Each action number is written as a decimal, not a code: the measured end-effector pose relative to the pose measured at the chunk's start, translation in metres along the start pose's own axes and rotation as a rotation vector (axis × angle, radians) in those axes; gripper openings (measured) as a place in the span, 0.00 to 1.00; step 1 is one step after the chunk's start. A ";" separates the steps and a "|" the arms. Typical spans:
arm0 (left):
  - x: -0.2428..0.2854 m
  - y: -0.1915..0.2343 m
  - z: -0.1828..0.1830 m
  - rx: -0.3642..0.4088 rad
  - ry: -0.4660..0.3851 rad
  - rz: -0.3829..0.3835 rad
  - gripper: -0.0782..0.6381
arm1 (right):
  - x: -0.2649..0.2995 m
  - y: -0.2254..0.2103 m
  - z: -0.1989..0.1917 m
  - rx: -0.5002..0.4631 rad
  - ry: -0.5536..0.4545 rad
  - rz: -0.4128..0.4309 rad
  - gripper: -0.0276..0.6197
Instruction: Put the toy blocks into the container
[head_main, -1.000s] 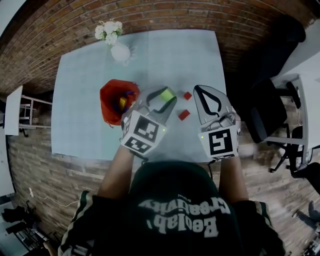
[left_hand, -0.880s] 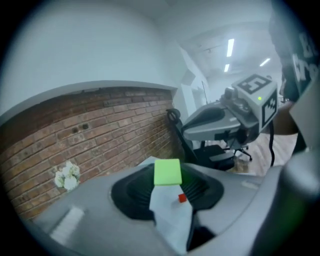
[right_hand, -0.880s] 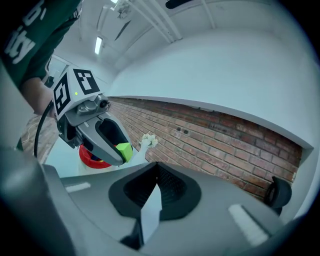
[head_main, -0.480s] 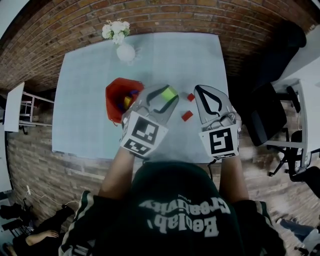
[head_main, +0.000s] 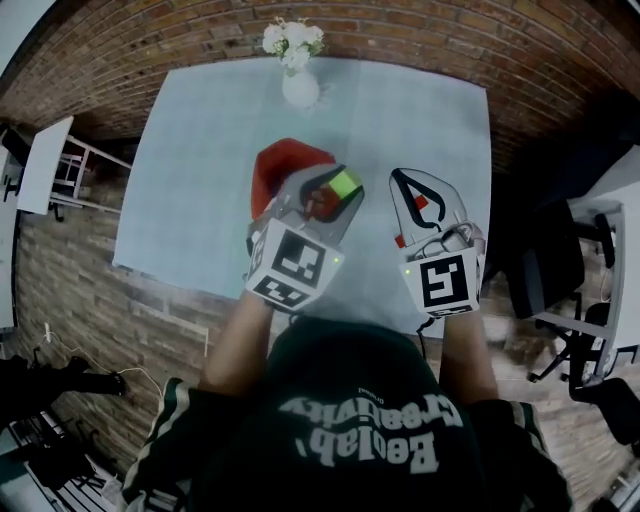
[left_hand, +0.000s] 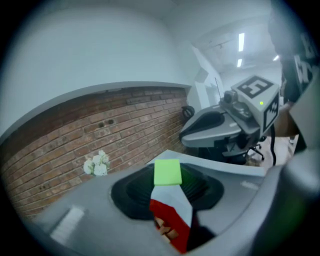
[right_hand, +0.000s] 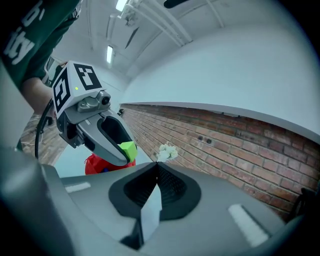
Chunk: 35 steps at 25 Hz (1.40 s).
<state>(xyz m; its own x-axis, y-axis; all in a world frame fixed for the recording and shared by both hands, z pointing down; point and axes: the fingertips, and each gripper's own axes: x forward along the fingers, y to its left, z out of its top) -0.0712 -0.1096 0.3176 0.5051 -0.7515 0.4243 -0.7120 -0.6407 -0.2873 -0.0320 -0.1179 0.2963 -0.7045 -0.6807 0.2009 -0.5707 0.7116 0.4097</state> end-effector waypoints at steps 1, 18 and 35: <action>-0.004 0.006 -0.005 -0.006 0.006 0.011 0.31 | 0.007 0.005 0.003 -0.002 -0.005 0.014 0.05; -0.038 0.062 -0.091 -0.129 0.142 0.097 0.32 | 0.080 0.069 0.030 -0.036 -0.039 0.178 0.05; -0.027 0.072 -0.121 -0.173 0.193 0.085 0.48 | 0.095 0.072 0.019 -0.032 -0.004 0.185 0.05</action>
<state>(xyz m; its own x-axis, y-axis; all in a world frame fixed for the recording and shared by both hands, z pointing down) -0.1948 -0.1165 0.3893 0.3495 -0.7471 0.5654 -0.8289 -0.5279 -0.1851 -0.1481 -0.1280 0.3279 -0.7980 -0.5380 0.2714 -0.4177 0.8185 0.3943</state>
